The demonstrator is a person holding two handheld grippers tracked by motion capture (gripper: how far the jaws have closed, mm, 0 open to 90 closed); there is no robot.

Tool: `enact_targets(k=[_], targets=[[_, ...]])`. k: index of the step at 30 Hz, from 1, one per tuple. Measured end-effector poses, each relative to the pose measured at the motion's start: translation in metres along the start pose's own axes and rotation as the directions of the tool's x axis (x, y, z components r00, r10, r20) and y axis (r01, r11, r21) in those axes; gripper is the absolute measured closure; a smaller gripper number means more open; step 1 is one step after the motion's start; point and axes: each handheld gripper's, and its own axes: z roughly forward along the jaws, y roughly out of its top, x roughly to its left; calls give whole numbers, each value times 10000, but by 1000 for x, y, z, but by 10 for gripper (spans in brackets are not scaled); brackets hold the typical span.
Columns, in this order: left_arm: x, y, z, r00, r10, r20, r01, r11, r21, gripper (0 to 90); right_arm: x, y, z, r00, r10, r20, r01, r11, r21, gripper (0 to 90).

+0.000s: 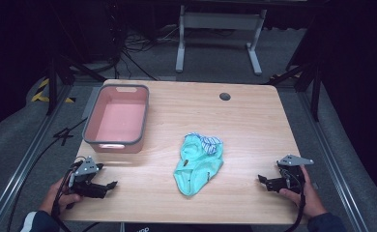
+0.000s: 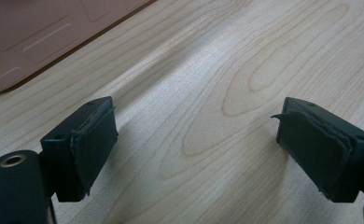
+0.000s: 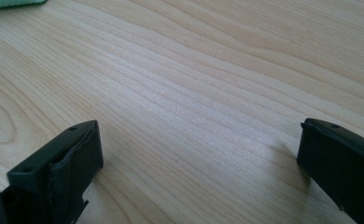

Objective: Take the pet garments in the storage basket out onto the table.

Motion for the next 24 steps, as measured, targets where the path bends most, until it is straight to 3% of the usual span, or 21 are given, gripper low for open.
enact_targets(k=[7,24], targets=[[0,1,1,9999,109,-10,-109,9999,16,112,0,0,0,10000,-4,-2,4,10000,-3,5],[-1,2,3,10000,-75,-39,75,9999,86,82,0,0,0,10000,-4,4,4,10000,-4,6]])
